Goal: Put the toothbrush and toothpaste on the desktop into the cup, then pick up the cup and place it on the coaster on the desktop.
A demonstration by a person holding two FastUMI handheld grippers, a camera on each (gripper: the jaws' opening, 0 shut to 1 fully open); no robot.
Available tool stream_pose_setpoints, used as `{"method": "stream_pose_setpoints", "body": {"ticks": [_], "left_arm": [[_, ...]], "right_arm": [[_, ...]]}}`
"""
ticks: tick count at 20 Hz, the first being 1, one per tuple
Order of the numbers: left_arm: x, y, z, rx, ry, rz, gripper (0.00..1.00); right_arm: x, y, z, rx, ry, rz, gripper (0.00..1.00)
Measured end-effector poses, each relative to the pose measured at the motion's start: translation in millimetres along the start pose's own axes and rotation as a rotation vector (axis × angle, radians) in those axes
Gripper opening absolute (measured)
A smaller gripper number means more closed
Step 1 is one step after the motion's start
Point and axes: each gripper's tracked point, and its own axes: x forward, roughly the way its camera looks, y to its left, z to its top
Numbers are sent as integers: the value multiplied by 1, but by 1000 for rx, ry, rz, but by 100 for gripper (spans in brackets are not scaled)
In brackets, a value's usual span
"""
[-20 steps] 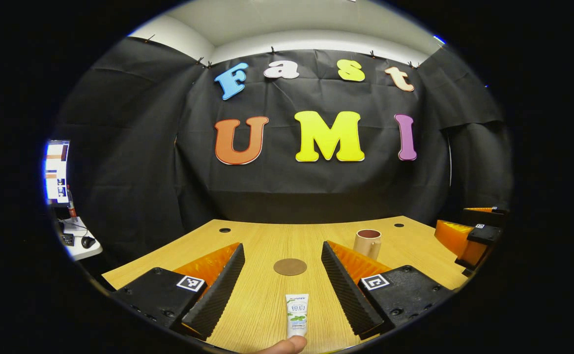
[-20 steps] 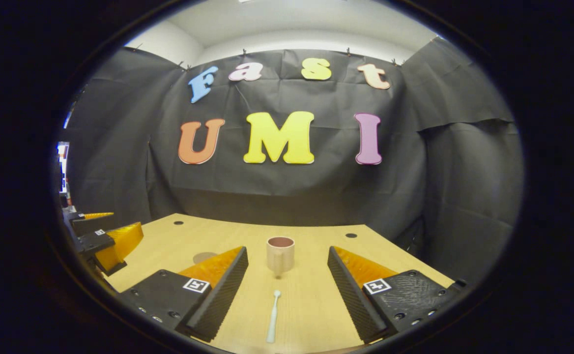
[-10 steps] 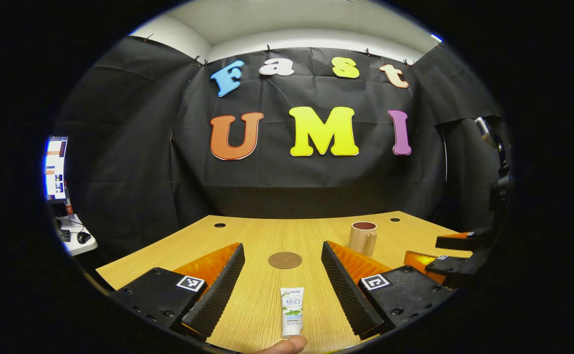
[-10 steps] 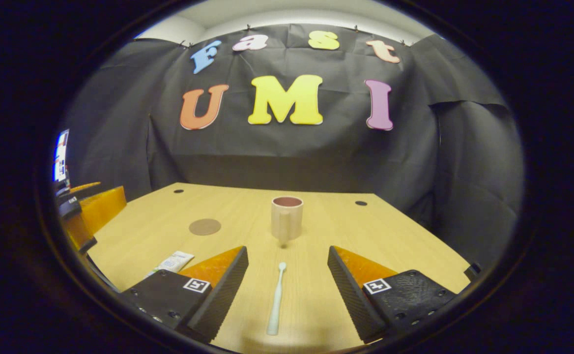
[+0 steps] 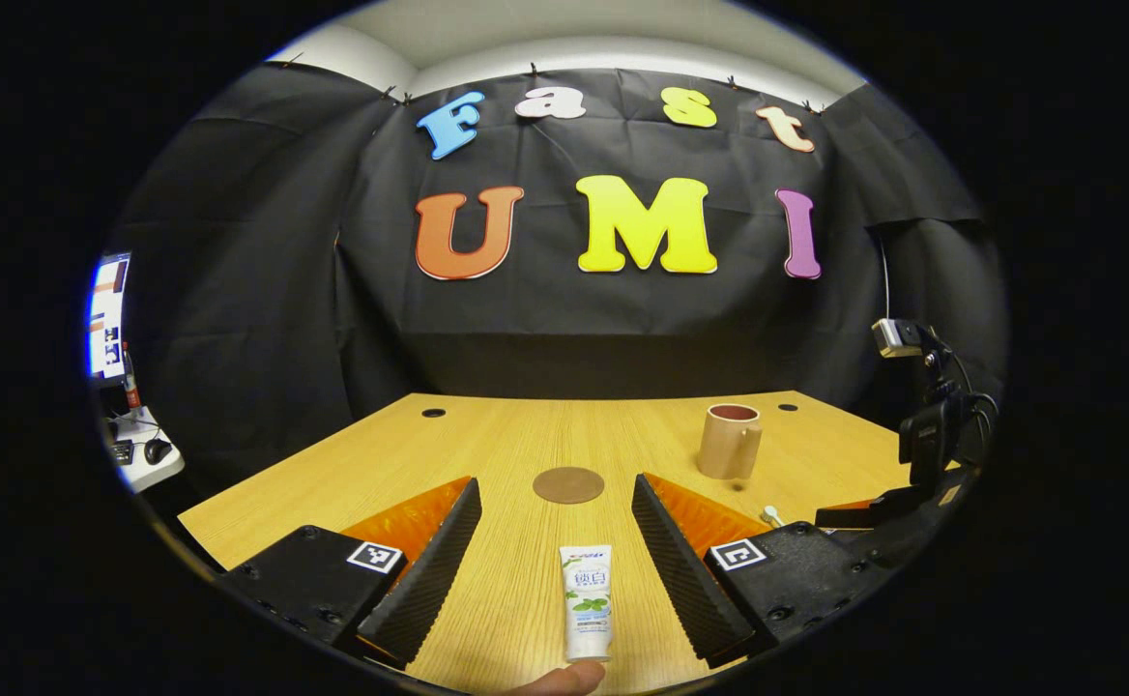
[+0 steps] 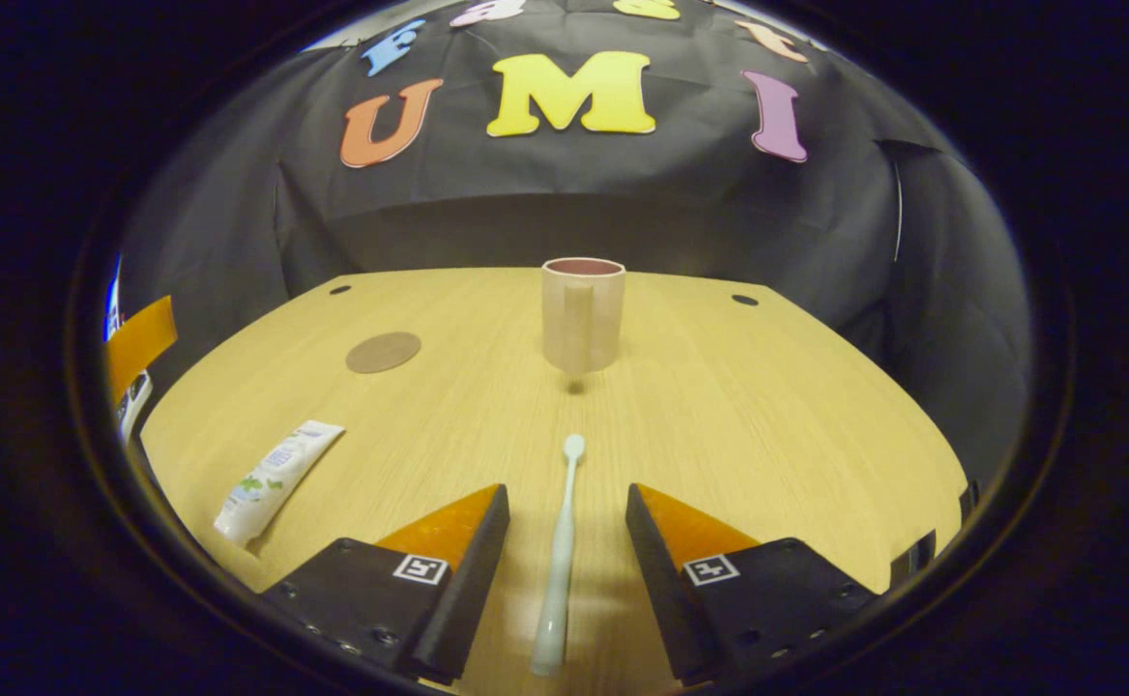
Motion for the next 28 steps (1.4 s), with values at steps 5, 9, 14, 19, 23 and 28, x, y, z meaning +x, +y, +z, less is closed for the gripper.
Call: {"method": "stream_pose_setpoints", "body": {"ticks": [5, 9, 14, 19, 23, 28], "left_arm": [[16, -2, -35, -7, 107, -18, 100], [19, -5, -60, -17, 208, -38, 100], [21, -10, -75, -22, 269, -54, 100], [20, -16, -78, -9, 290, -60, 100], [19, -15, -72, -13, 273, -50, 100], [18, -16, -71, -23, 270, -47, 100]], "right_arm": [[15, -3, -7, 33, 57, 4, 39], [14, 0, -7, 4, 62, 13, 31], [12, 1, -10, 3, 67, 22, 20], [10, 0, -13, 17, 74, 32, 19], [9, 1, -15, 1, 74, 28, 18], [13, 1, -12, 40, 57, 26, 16]]}}
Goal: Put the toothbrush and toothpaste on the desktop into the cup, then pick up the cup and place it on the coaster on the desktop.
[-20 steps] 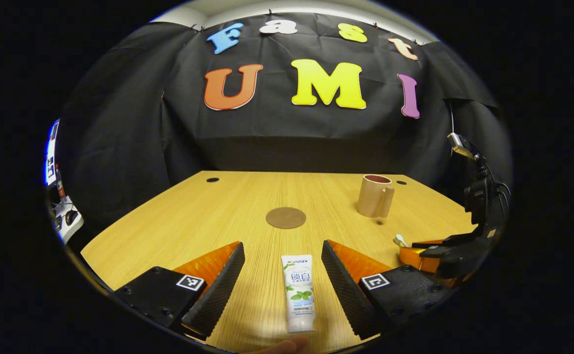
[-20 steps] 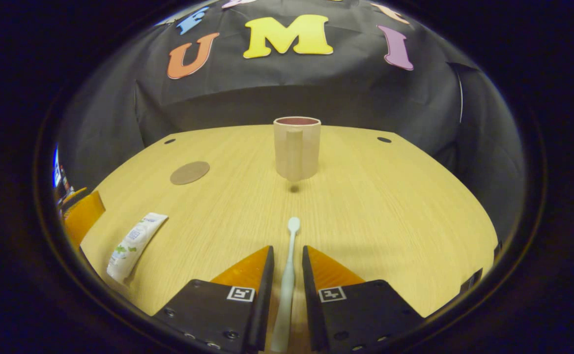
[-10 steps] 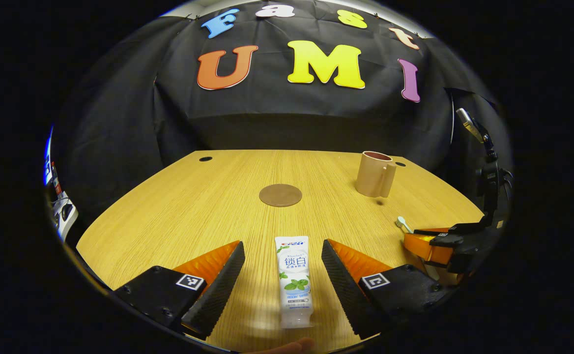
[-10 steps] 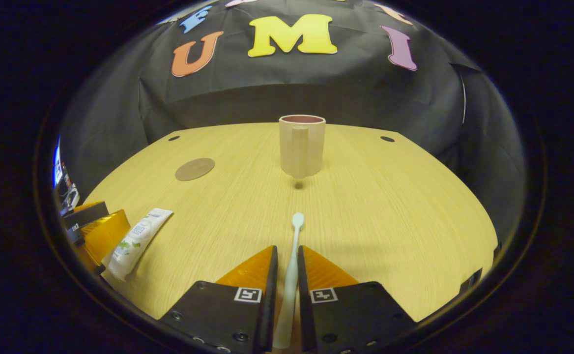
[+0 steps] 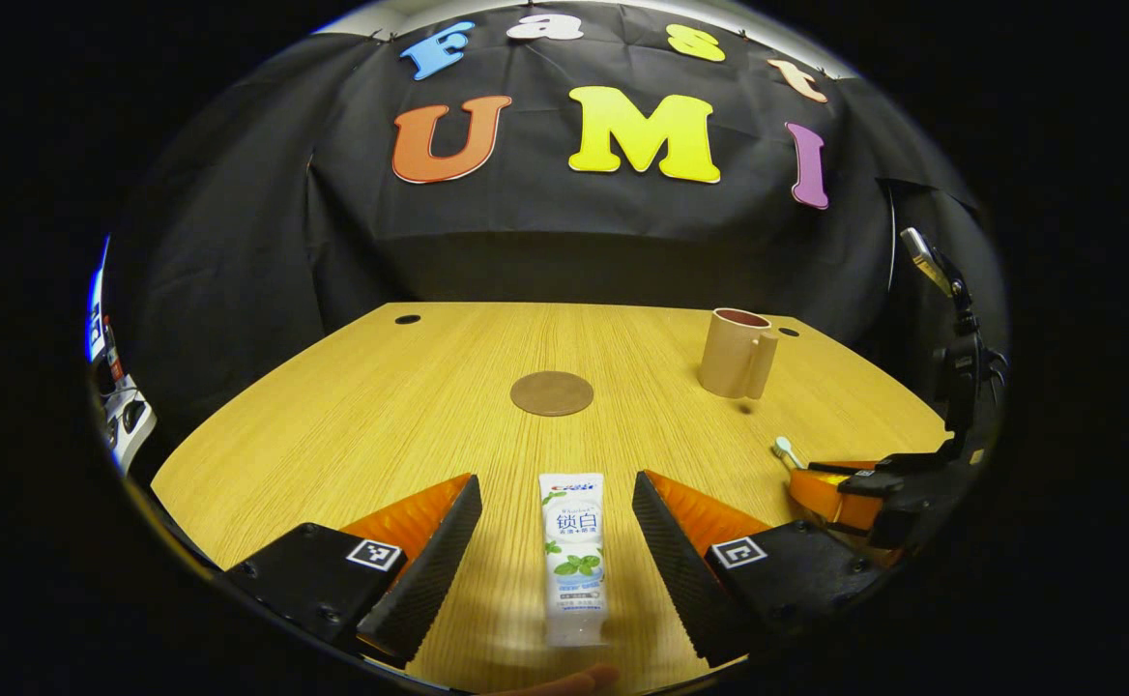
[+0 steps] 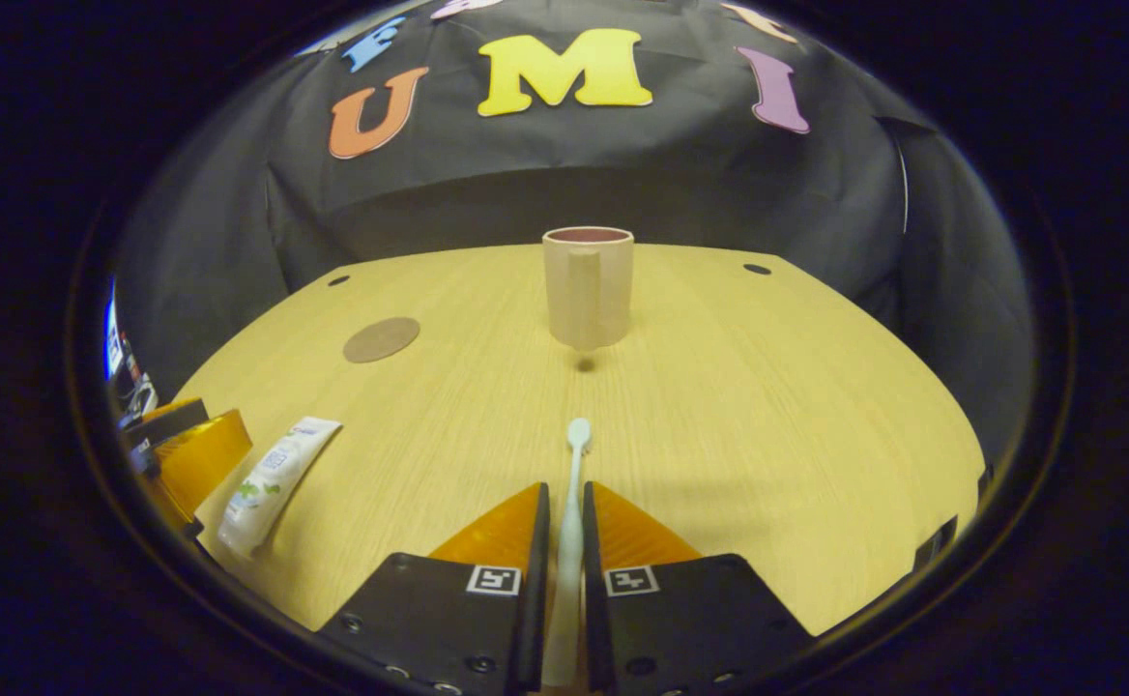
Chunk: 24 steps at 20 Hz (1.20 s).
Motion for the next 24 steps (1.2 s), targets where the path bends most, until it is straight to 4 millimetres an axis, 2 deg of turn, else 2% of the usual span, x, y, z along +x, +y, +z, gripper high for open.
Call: {"method": "stream_pose_setpoints", "body": {"ticks": [1, 3, 4, 5, 6, 9, 12, 13, 16, 19, 20, 22, 23, 24], "left_arm": [[-1, -1, 0, 2, 1, 0, 100], [0, -1, 1, 5, 1, 0, 100], [-1, -3, 1, 5, -1, -4, 100], [-3, -4, 2, 5, -4, -7, 100], [-3, -6, 2, 7, -5, -10, 100], [-5, -6, 1, 13, -6, -13, 100], [-3, -6, -2, 8, 0, -12, 100], [-3, -4, -1, 6, 2, -10, 100], [-3, -4, -3, 0, 9, -5, 100], [-3, -7, -5, 7, 18, -4, 100], [-3, -8, -5, 9, 22, -3, 100], [-4, -10, -7, 9, 34, -7, 100], [-4, -13, -8, 8, 41, -12, 100], [-5, -15, -8, 7, 48, -12, 100]], "right_arm": [[0, 5, -2, -7, 2, 14, 16], [-1, 9, -2, -28, 2, 12, 34], [1, 11, -3, -44, 0, 4, 46], [1, 11, -2, -44, -2, -3, 51], [1, 10, -2, -34, -2, -4, 54], [2, 7, 0, -20, -5, -3, 56], [5, 4, 1, -16, -4, -9, 66], [3, 4, 0, -21, -4, -10, 66], [4, 2, -2, -15, -4, -15, 62], [5, -3, -2, 17, 3, -13, 12], [3, -1, -4, 2, 11, -15, 9], [2, -2, 0, -31, 17, -28, 9], [4, -2, -5, -48, 16, -25, 9], [3, -2, -6, -57, 21, -18, 5]]}}
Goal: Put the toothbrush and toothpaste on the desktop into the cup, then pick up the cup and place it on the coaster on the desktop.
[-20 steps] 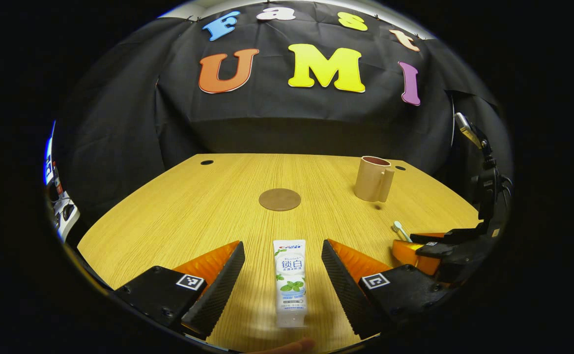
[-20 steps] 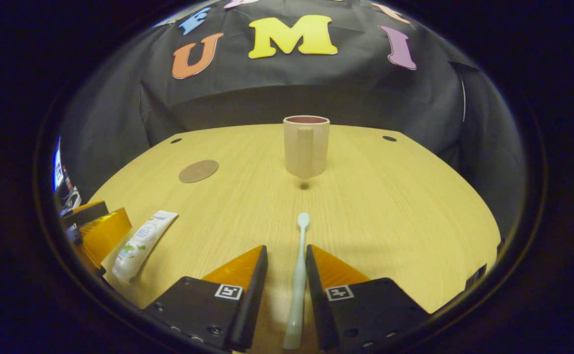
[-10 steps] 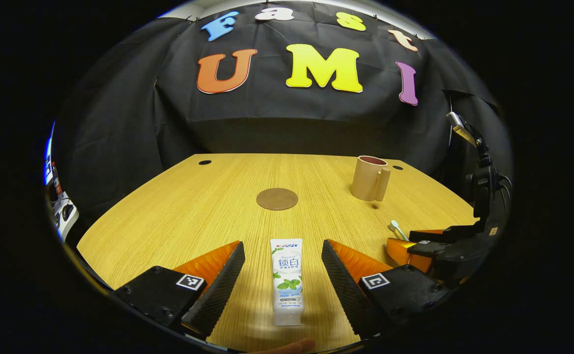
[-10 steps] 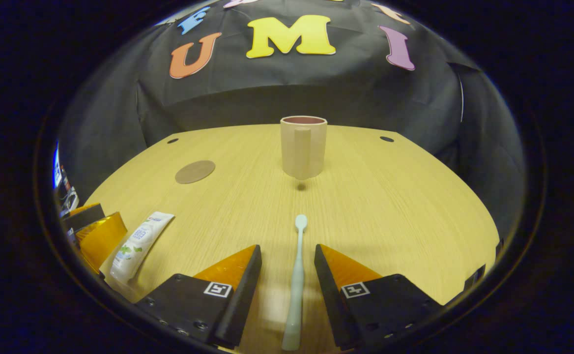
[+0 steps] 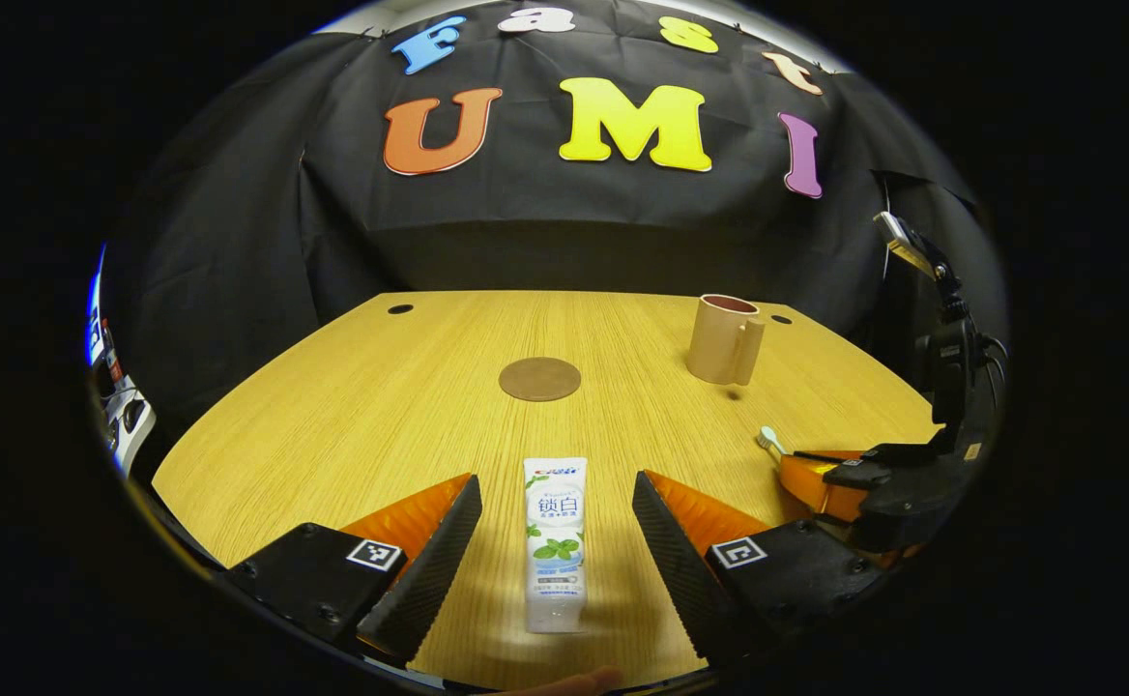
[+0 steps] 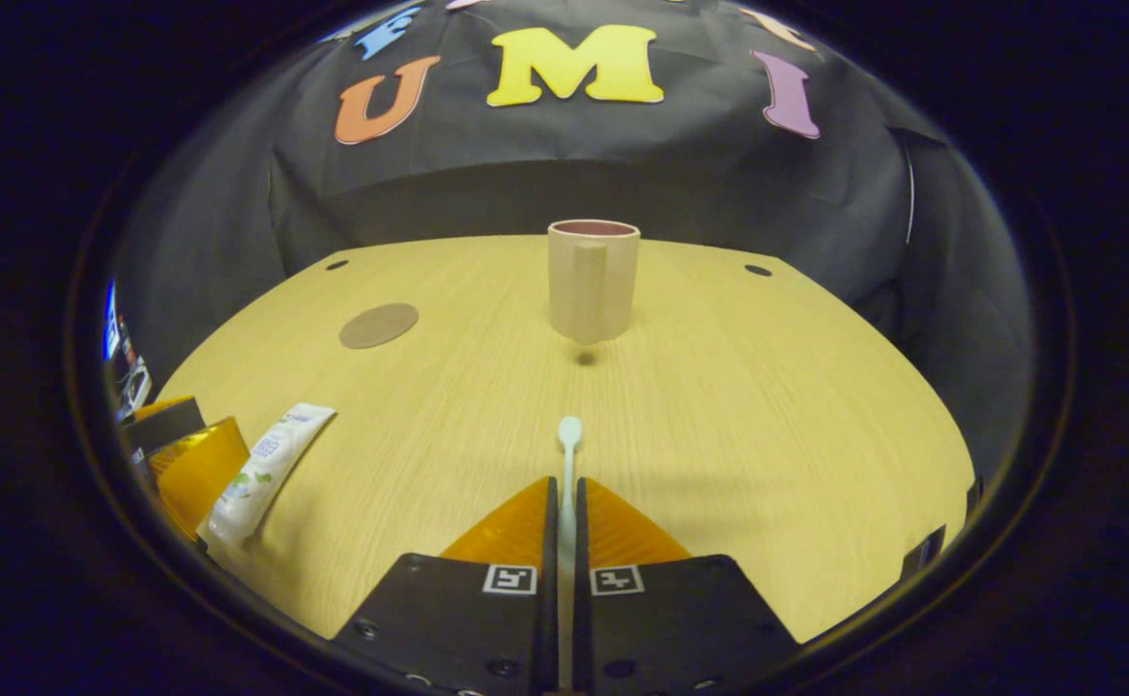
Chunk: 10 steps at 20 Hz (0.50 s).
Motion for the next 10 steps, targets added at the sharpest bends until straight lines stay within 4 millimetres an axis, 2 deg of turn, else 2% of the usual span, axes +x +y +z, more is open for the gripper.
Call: {"method": "stream_pose_setpoints", "body": {"ticks": [3, 5, 9, 10], "left_arm": [[3, -8, -7, -7, 46, -7, 100], [5, -4, -17, -17, 98, -4, 100], [6, 1, -34, -27, 210, 14, 90], [10, 4, -38, -22, 235, 25, 84]], "right_arm": [[-2, -2, 1, 30, -21, 23, 5], [-3, -3, 1, 37, -26, 37, 4], [-10, -5, -3, 58, -30, 64, 5], [-13, -4, -3, 57, -36, 74, 4]]}}
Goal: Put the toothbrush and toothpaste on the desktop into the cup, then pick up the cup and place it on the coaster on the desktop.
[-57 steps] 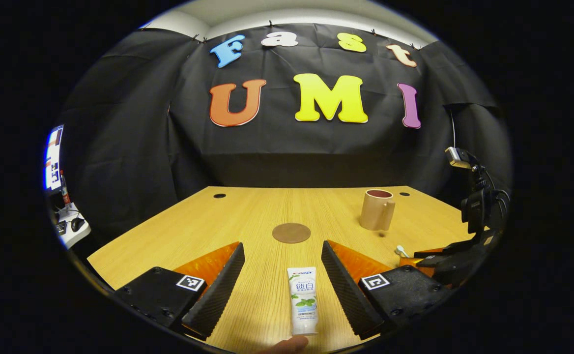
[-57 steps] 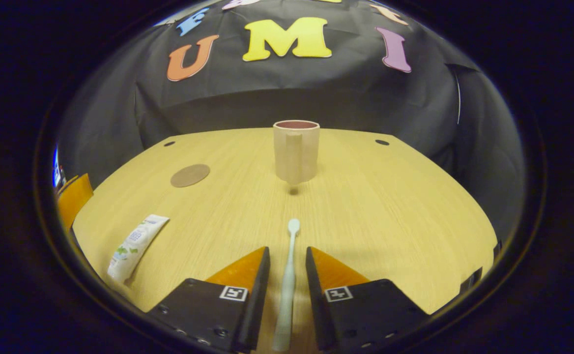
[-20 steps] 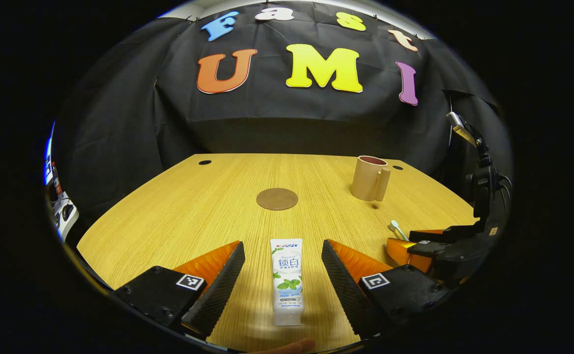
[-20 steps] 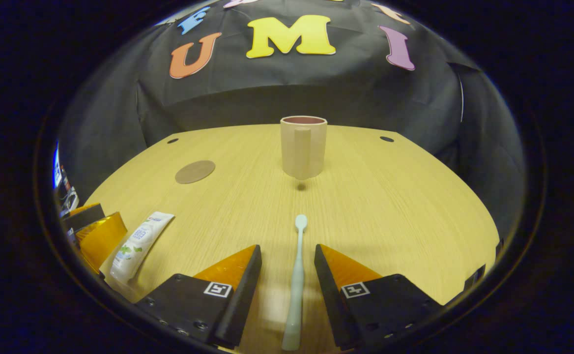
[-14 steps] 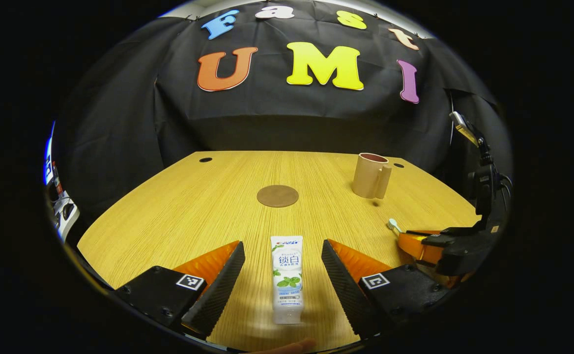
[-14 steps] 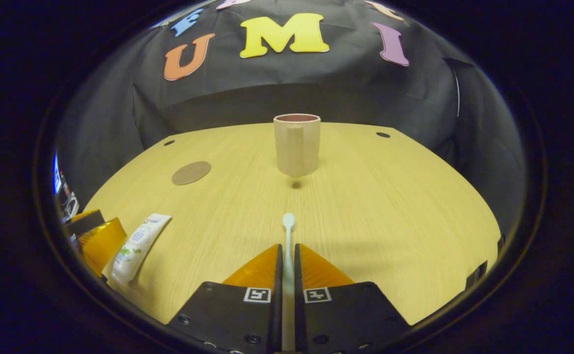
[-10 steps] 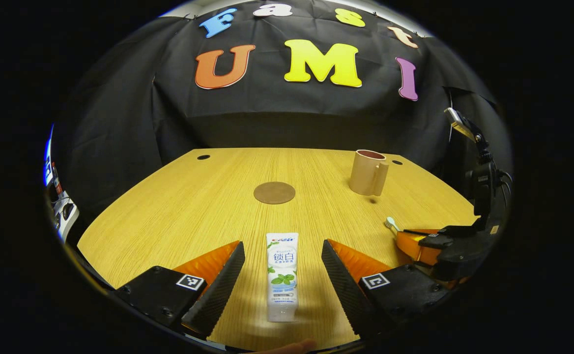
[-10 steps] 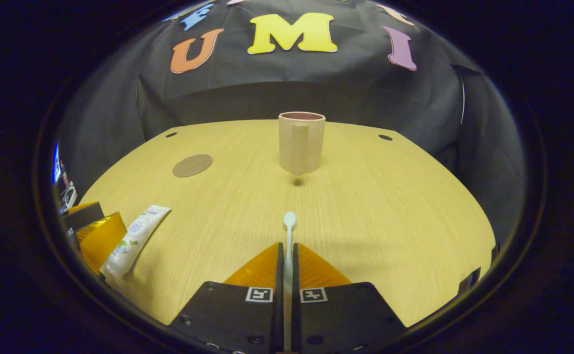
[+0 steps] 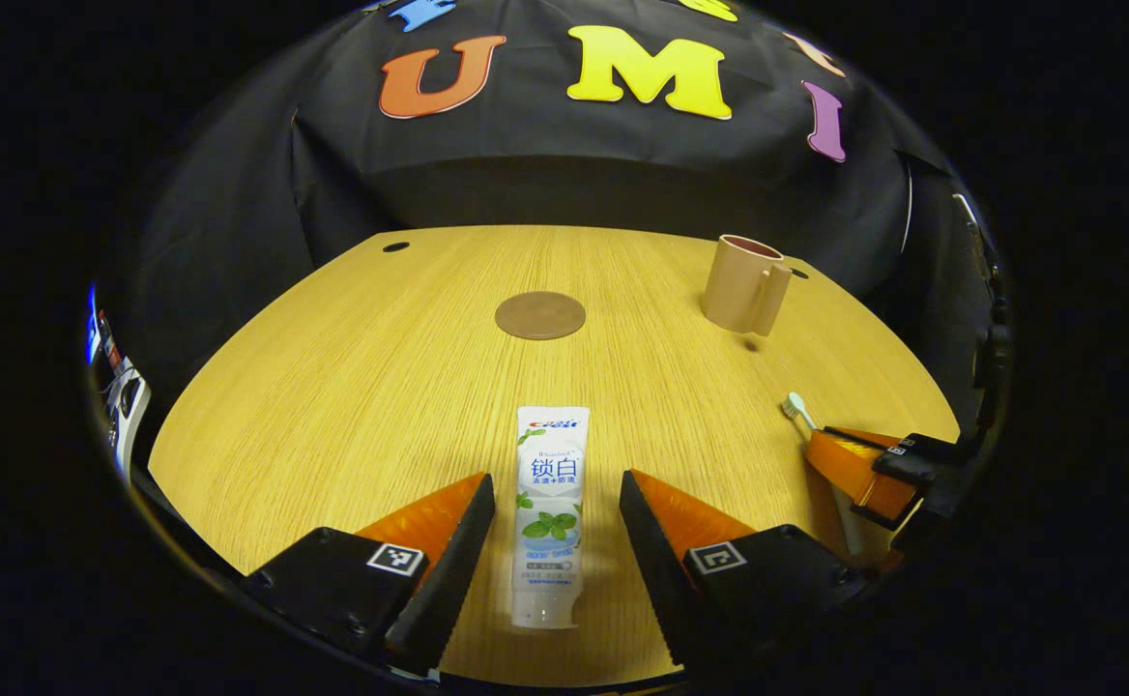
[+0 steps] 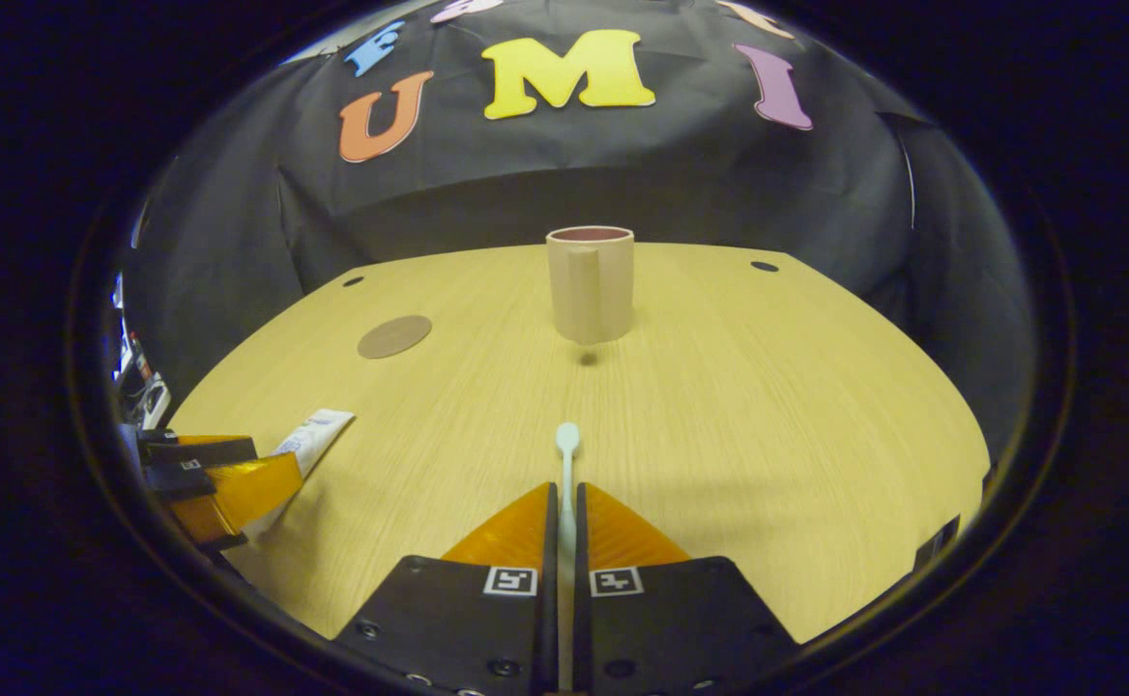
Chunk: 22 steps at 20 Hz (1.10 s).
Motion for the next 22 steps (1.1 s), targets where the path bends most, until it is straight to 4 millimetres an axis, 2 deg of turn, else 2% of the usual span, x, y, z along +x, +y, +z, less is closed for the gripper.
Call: {"method": "stream_pose_setpoints", "body": {"ticks": [2, 3, 5, 6, 10, 11, 12, 14, 15, 16, 18, 19, 20, 21, 22], "left_arm": [[7, 8, -11, 11, 78, 26, 73], [8, 5, -17, 7, 121, 16, 59], [11, 2, -14, 34, 129, 6, 58], [10, 2, -10, 45, 125, -2, 49], [7, 5, -11, 67, 112, -20, 45], [6, 7, -9, 81, 89, -17, 48], [5, 7, -6, 93, 59, -24, 36], [1, 2, -1, 87, 7, -66, 41], [-2, -1, 3, 73, -21, -88, 36], [-7, -2, 8, 53, -53, -103, 39], [-15, 2, 23, 18, -132, -109, 34], [-18, 3, 34, 9, -178, -108, 38], [-21, 5, 42, 2, -218, -102, 38], [-24, 7, 52, -4, -257, -99, 34], [-28, 7, 58, -6, -292, -106, 34]], "right_arm": [[-6, 0, 3, 0, -17, 5, 4], [-10, 2, 5, -1, -27, 12, 4], [-20, 3, 11, -7, -57, 19, 5], [-24, 4, 15, -13, -71, 20, 5], [-41, 7, 23, -39, -105, 25, 4], [-43, 7, 25, -43, -112, 24, 4], [-46, 6, 29, -44, -122, 22, 4], [-50, 6, 34, -48, -133, 18, 4], [-52, 6, 36, -47, -137, 20, 4], [-54, 8, 39, -47, -142, 23, 4], [-60, 8, 48, -49, -166, 24, 4], [-61, 10, 52, -52, -175, 27, 4], [-62, 10, 56, -53, -183, 26, 4], [-61, 11, 61, -56, -188, 25, 4], [-60, 11, 66, -56, -195, 21, 4]]}}
